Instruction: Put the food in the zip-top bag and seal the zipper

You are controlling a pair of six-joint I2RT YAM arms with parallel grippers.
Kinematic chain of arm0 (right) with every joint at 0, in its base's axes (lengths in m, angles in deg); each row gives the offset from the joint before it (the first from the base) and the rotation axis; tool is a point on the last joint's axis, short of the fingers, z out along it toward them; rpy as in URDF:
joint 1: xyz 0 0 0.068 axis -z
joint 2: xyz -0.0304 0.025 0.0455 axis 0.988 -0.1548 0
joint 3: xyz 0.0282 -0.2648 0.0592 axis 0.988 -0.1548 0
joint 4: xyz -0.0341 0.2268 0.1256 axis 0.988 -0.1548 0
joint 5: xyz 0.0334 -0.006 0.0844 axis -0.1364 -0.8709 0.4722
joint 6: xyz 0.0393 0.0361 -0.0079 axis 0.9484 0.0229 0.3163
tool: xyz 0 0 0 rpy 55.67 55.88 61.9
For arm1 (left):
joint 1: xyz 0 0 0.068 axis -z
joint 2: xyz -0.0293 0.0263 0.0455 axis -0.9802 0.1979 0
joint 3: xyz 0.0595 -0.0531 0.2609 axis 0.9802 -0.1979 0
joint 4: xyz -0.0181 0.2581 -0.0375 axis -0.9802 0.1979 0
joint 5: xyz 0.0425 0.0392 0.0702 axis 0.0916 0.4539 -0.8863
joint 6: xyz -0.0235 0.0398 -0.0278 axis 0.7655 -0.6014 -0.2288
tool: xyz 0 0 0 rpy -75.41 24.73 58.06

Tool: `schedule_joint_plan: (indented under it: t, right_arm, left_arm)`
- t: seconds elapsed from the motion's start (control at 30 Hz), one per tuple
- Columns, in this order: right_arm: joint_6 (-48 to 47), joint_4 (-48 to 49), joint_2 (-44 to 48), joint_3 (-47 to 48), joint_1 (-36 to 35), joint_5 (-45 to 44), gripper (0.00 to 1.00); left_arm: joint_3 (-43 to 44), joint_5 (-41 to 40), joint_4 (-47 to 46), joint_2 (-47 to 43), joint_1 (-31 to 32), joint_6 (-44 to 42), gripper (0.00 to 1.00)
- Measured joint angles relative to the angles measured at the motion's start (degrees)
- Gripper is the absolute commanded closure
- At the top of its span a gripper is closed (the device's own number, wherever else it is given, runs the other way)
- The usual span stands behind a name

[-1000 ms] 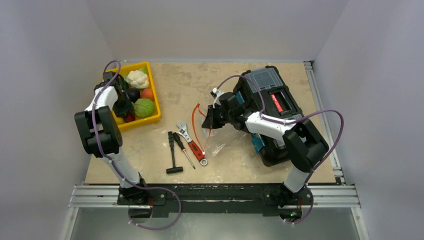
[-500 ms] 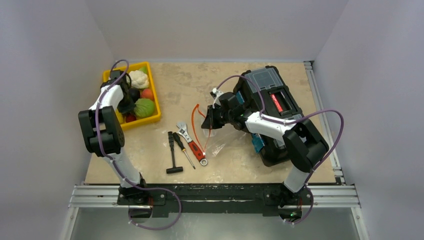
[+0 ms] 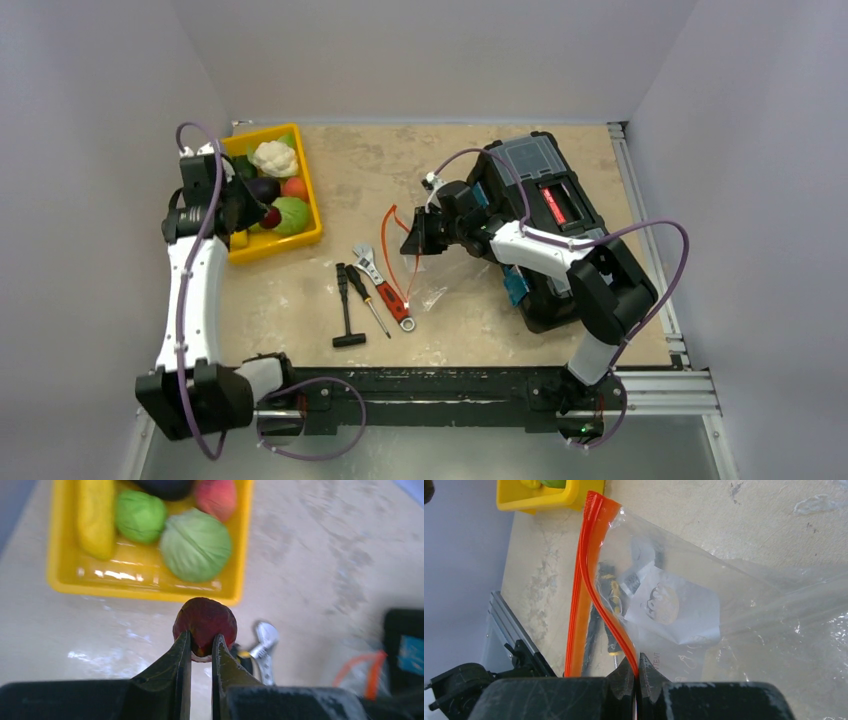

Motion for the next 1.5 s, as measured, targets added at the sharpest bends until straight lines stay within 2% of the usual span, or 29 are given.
schedule_joint_plan:
  t: [0.17, 0.23, 0.4, 0.77, 1.13, 1.37, 1.43, 1.5]
  right_arm:
    - [2.4, -0.9, 0.1, 0.0, 0.0, 0.0, 1.0]
    - [3.4, -1.3, 0.3, -0.1, 0.0, 0.2, 1.0]
    - [5.5, -2.3, 3.1, -0.9, -0.2, 1.0, 1.0]
    - [6.6, -4.3, 8.2, -0.9, -1.7, 0.7, 1.0]
    - [7.5, -7.2, 13.3, -0.9, -1.7, -1.6, 1.0]
    - [8.2, -7.1, 14.7, -0.7, -2.7, -1.6, 1.0]
    - [8.2, -7.1, 14.6, -0.7, -3.0, -1.6, 1.0]
    - [8.2, -7.1, 14.6, -0.7, -3.3, -1.6, 1.0]
  left_arm:
    - [-7.4, 16.2, -2.9, -11.6, 4.4, 4.9, 1.0]
    - [-11.0, 22.4, -6.0, -13.9, 9.2, 8.3, 1.0]
    - [-17.5, 29.5, -14.6, -14.5, 20.7, 16.7, 1.0]
    - [-18.0, 28.3, -24.3, -8.6, 33.6, 24.2, 1.0]
    - [-17.9, 20.1, -21.3, -7.5, 35.0, 22.9, 1.0]
    - [-18.2, 20.0, -20.7, -5.5, 35.4, 22.6, 1.0]
    - [-18.2, 20.2, -20.6, -4.9, 35.6, 22.6, 0.87]
    - [-18.2, 20.4, -20.2, -4.8, 35.8, 22.5, 0.57]
